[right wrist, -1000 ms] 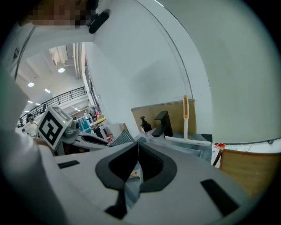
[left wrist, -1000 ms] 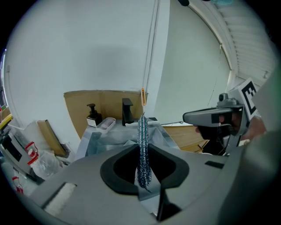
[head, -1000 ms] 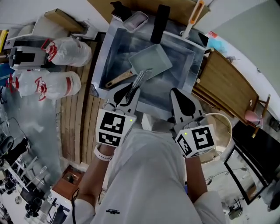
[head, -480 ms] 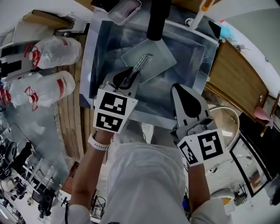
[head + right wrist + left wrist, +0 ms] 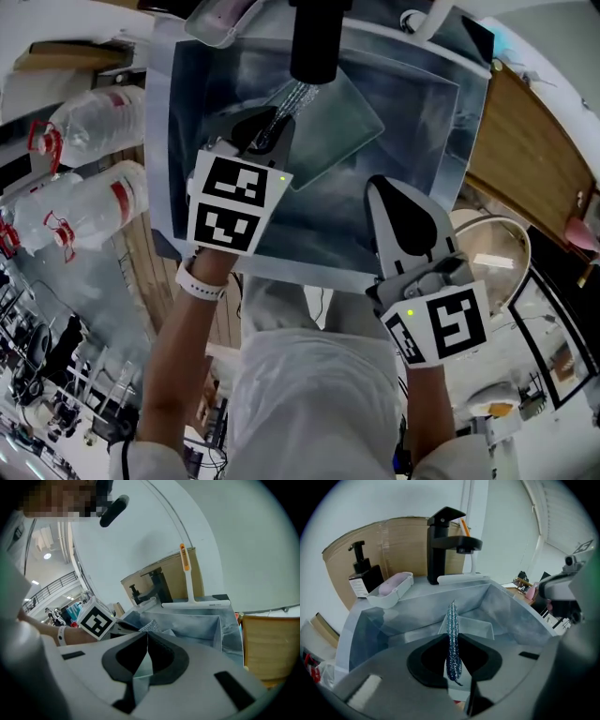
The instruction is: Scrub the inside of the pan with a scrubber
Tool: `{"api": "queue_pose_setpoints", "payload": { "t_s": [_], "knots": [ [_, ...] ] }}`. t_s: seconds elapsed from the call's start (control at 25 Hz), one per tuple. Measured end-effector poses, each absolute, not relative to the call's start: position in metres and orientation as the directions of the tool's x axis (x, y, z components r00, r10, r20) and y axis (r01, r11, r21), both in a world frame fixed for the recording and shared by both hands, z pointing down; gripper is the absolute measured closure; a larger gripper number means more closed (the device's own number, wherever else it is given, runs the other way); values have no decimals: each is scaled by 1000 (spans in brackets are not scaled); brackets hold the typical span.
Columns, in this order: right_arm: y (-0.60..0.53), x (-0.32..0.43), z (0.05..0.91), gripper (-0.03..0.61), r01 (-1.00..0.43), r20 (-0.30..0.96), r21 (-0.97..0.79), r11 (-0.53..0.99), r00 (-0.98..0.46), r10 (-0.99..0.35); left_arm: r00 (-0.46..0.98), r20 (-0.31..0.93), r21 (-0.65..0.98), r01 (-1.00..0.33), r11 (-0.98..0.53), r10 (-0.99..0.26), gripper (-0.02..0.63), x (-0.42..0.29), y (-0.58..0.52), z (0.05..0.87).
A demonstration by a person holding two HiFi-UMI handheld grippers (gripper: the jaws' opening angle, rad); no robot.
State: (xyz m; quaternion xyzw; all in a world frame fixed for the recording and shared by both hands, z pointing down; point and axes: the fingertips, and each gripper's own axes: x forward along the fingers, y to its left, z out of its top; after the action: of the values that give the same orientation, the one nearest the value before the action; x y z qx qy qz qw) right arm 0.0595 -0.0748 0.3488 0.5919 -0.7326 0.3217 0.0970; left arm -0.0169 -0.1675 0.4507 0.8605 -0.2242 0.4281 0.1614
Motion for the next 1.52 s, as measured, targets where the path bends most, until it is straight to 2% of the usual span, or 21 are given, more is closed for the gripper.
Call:
{"api": "queue_pose_setpoints", "payload": {
  "t_s": [0.4,0.88,1.52],
  "knots": [
    [-92,64,372,572,-936,545,-343,72,-261,-797,512,826,60,-493,-868,-234,549,1,-186,493],
    [-94,56,383,572,-930,562,-363,56,-267,-782,527,818,53,-470,-881,-232,549,20,-195,496],
    [-74,67,381,572,-925,556,-378,24,-248,-793,542,828,54,-329,-943,-142,549,50,-152,494]
  ]
}}
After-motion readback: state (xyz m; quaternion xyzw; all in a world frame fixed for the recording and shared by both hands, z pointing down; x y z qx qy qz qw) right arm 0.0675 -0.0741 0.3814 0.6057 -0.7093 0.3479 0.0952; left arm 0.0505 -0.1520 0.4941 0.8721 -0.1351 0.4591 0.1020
